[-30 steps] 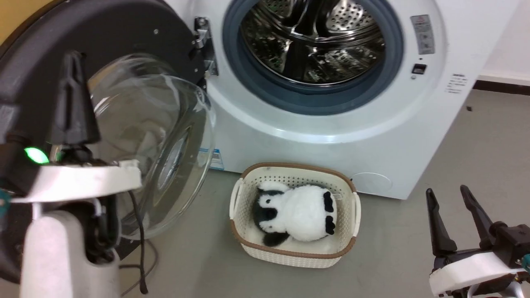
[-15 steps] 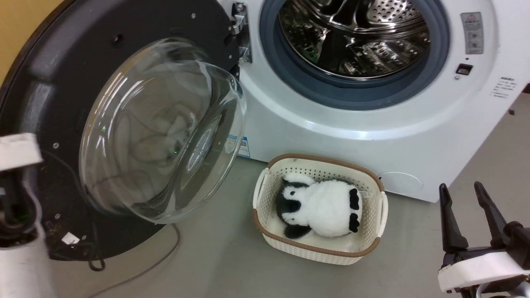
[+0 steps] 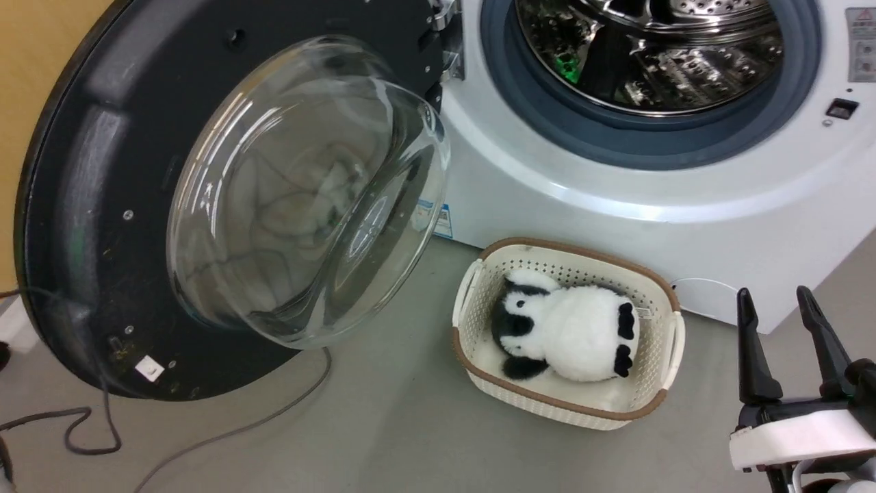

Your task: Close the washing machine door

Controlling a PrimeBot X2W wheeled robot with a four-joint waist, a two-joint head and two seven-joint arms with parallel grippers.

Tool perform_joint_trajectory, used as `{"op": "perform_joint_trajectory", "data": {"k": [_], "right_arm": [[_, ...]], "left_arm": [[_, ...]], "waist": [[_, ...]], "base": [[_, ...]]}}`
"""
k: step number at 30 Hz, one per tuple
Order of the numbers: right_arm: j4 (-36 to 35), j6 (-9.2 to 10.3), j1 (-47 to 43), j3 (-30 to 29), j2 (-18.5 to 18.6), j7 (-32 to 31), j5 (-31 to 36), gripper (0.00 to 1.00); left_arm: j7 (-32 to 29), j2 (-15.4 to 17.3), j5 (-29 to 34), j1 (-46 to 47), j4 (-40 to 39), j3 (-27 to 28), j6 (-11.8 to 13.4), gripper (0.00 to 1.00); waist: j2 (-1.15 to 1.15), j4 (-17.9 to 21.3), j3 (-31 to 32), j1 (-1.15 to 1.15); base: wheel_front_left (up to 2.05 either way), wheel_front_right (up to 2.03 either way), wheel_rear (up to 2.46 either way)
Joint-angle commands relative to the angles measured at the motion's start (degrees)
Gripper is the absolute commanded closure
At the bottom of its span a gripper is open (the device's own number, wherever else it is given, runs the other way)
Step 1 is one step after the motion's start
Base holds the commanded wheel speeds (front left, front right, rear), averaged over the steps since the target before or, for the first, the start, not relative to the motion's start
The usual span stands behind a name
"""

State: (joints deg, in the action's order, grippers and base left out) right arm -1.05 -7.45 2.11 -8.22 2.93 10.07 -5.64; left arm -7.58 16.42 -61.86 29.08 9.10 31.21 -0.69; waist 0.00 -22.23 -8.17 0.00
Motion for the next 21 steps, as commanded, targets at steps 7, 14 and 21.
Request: {"op": "perform_joint_trajectory", "data": {"k": [7, 14, 21], "right_arm": [[-0.7, -0.03, 1.3, -0.5, 0.0, 1.4, 0.1, 0.0], [-1.4, -0.03, 2.3, -0.5, 0.0, 2.6, 0.6, 0.0], [-1.6, -0.03, 2.4, -1.1, 0.0, 3.4, 0.5, 0.0]], "left_arm": [[-4.9, 1.2, -7.1, -0.8, 6.9, 2.5, -2.6, 1.0], [-11.2, 0.0, -13.3, -1.1, 15.3, 1.7, -5.5, 1.0], [-18.0, -2.6, -18.2, -3.2, 12.5, -0.4, -6.0, 1.0]], "waist": [[0.0, -2.3, -2.1, 0.0], [0.0, -5.0, -4.7, 0.0], [0.0, -6.8, -5.3, 0.0]], "base": [[0.0, 0.0, 0.0], [0.0, 0.0, 0.0], [0.0, 0.0, 0.0]]}}
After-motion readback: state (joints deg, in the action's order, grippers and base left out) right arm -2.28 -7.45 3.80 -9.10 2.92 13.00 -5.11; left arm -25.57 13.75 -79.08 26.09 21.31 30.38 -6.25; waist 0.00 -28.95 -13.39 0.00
